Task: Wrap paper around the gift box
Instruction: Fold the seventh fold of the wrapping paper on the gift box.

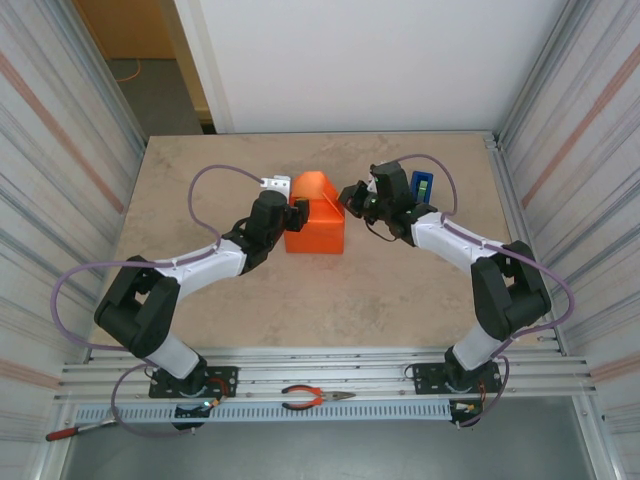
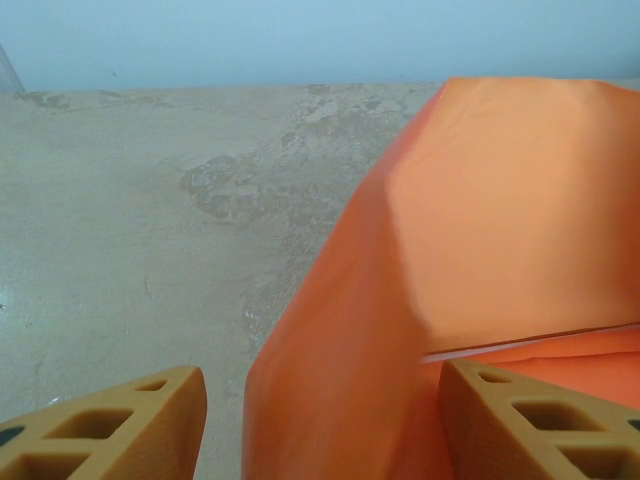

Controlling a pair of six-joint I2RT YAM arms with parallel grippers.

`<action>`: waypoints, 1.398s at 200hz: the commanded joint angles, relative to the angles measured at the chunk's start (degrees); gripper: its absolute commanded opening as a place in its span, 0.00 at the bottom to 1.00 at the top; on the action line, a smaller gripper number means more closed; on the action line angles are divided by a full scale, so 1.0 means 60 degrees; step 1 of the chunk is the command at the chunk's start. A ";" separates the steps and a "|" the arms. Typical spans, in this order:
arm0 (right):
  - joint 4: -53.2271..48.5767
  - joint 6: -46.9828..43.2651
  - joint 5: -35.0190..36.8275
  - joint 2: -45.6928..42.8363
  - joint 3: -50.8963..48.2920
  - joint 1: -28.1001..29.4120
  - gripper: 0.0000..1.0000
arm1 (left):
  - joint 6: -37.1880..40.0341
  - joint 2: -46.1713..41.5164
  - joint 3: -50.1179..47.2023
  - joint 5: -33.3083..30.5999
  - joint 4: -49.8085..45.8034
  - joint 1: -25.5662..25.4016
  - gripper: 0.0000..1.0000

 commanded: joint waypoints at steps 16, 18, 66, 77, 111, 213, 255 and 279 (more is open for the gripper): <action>-0.0298 -0.0431 0.0152 -0.0165 0.0299 0.0242 0.00 | 0.0232 0.0169 -0.0001 -0.0390 -0.0636 -0.0018 0.63; -0.0319 -0.0440 0.0163 -0.0173 0.0292 0.0257 0.00 | 0.0226 0.0176 -0.0010 -0.0385 -0.0634 -0.0019 0.63; -0.0484 -0.0564 0.0108 -0.0059 0.0172 0.0447 0.00 | 0.0210 0.0155 -0.0031 -0.0398 -0.0642 -0.0031 0.63; -0.0627 -0.0708 0.0174 -0.0058 0.0195 0.0519 0.00 | 0.0190 0.0154 -0.0037 -0.0391 -0.0634 -0.0029 0.63; -0.1395 -0.1449 0.0590 -0.0016 0.0485 0.0866 0.00 | 0.0201 0.0147 -0.0013 -0.0398 -0.0662 -0.0030 0.63; -0.4360 -0.4464 0.3707 0.0946 0.1400 0.2507 0.00 | -0.0111 -0.0571 0.0632 0.0373 -0.1593 0.0199 0.64; -0.4178 -0.4314 0.3618 0.0915 0.1067 0.2561 0.00 | -0.1026 -0.1989 0.1455 0.2589 -0.2666 0.1762 0.66; -0.4050 -0.4290 0.3511 0.0933 0.1008 0.2570 0.00 | -0.1815 -0.1713 0.1735 0.4086 -0.2822 0.3073 0.51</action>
